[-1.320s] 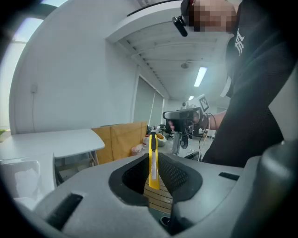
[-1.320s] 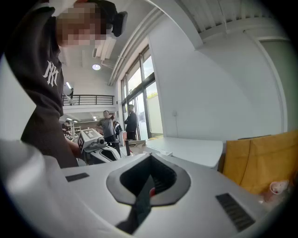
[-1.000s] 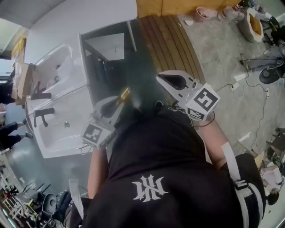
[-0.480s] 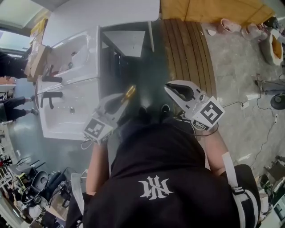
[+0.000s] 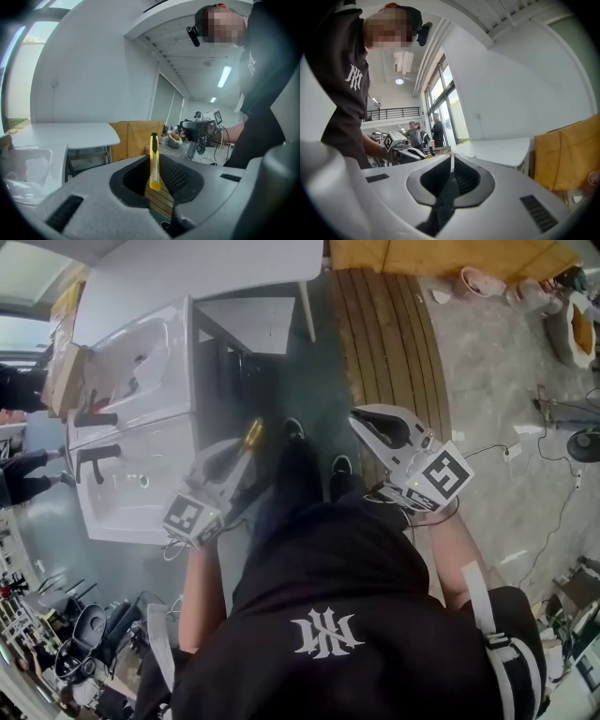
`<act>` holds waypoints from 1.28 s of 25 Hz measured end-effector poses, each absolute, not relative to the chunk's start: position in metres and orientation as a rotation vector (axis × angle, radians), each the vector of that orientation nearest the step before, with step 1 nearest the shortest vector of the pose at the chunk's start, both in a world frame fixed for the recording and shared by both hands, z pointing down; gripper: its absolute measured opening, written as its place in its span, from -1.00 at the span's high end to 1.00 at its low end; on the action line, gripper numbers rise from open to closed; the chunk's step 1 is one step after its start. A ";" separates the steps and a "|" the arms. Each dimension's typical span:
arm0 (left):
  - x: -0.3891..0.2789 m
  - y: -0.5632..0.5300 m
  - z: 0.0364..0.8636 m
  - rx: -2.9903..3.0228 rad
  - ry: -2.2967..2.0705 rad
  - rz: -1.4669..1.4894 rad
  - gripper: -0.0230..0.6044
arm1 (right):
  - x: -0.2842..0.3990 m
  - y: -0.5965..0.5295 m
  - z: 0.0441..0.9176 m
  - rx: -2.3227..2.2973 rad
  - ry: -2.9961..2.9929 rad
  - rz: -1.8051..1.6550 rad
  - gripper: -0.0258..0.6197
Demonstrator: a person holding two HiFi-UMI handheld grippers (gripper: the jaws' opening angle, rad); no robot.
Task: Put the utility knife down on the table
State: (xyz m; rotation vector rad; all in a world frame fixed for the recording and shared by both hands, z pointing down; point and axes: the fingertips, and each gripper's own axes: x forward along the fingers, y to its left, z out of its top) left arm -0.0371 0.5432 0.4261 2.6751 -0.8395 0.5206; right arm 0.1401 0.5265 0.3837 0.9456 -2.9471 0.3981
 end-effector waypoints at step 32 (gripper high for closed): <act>-0.031 0.159 0.420 2.698 -0.806 0.332 0.74 | 0.081 0.143 0.381 0.925 -2.883 0.379 0.91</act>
